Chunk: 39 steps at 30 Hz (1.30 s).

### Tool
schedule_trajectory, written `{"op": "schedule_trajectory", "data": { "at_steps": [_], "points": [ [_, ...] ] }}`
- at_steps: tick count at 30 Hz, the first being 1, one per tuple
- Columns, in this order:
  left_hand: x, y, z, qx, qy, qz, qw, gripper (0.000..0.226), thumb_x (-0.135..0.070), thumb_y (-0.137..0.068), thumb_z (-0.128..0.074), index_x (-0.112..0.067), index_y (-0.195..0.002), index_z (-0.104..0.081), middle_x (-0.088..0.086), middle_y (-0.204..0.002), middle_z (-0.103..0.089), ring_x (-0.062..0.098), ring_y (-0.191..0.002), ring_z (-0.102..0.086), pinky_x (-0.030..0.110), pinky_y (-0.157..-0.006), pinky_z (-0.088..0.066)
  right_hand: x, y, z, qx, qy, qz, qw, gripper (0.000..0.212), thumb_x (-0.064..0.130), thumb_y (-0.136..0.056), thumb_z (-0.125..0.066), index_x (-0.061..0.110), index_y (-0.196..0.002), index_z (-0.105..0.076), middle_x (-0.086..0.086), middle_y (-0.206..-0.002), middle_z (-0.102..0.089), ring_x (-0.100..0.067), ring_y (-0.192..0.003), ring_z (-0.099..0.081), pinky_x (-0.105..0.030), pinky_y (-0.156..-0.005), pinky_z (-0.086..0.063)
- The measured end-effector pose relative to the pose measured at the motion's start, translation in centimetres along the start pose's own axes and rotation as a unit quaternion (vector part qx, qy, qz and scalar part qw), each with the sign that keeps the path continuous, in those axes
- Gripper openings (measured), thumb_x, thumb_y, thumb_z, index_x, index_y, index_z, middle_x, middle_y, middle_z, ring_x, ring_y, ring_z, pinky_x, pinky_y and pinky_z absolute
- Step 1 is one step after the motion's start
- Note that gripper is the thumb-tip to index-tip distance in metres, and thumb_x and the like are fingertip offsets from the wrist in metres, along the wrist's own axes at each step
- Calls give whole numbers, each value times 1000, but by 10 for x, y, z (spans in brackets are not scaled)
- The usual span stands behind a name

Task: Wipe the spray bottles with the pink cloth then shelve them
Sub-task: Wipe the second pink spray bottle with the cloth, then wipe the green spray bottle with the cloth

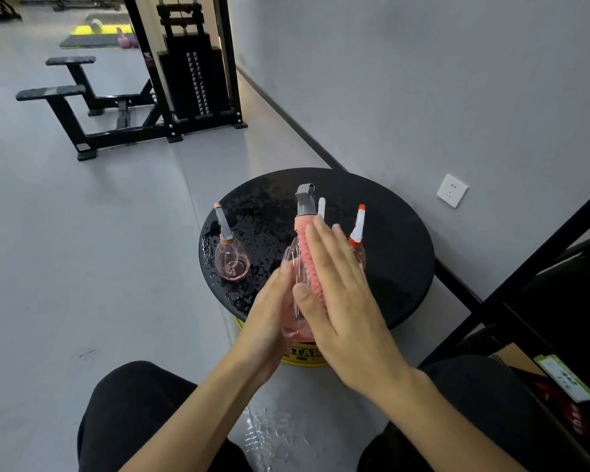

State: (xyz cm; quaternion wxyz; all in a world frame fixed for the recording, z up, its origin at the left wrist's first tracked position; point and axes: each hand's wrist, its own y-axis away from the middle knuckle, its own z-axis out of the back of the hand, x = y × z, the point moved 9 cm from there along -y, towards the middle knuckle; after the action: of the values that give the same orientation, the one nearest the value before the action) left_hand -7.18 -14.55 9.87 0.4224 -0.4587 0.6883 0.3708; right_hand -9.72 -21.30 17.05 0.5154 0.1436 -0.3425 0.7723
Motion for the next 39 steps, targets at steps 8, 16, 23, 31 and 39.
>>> {"op": "schedule_trajectory", "data": {
  "at_steps": [8, 16, 23, 31, 39],
  "points": [
    [3, -17, 23, -38, 22, 6, 999, 59, -65, -76, -45, -27, -113, -72, 5, -121, -72, 24, -112, -67, 39, -89, -54, -8, 23, -23, -13, -63, 29, 997, 60, 16, -103, -33, 17, -156, -5, 8, -165, 4, -17, -152, 6, -45, -122, -10],
    [14, -57, 46, -59, -8, -17, 998, 35, -42, -83, -68, -20, -110, -65, -2, -101, -75, 14, -95, -72, 31, -74, -58, -44, 19, -44, 5, -183, -26, 983, 58, -5, -101, -33, 17, -154, -23, 12, -164, -14, -11, -152, -6, -24, -121, -10],
    [43, -106, 92, -111, -30, -16, 993, 63, -14, -71, -76, -15, -128, -49, 10, -107, -67, 17, -75, -72, 30, -68, -59, -100, 23, -66, 8, -327, -172, 929, 45, 9, -106, -34, 35, -142, -39, 33, -148, -36, 13, -139, -27, -5, -111, -20],
    [76, -147, 139, -139, -138, 20, 981, 67, 1, -75, -80, -15, -130, -46, -2, -115, -67, 0, -95, -69, 16, -81, -52, -171, 21, -102, -41, -579, -384, 718, 40, 2, -101, -34, 15, -130, -58, -2, -133, -64, -17, -125, -58, -41, -112, -39],
    [89, -191, 169, -123, -277, 37, 952, 79, -8, -70, -88, -17, -131, -39, 11, -124, -61, 25, -115, -61, 36, -102, -47, -204, -3, -110, -1, -503, -332, 798, 50, 3, -104, -31, 37, -124, -62, 9, -137, -60, -12, -135, -47, -46, -119, -28]
  ]
}}
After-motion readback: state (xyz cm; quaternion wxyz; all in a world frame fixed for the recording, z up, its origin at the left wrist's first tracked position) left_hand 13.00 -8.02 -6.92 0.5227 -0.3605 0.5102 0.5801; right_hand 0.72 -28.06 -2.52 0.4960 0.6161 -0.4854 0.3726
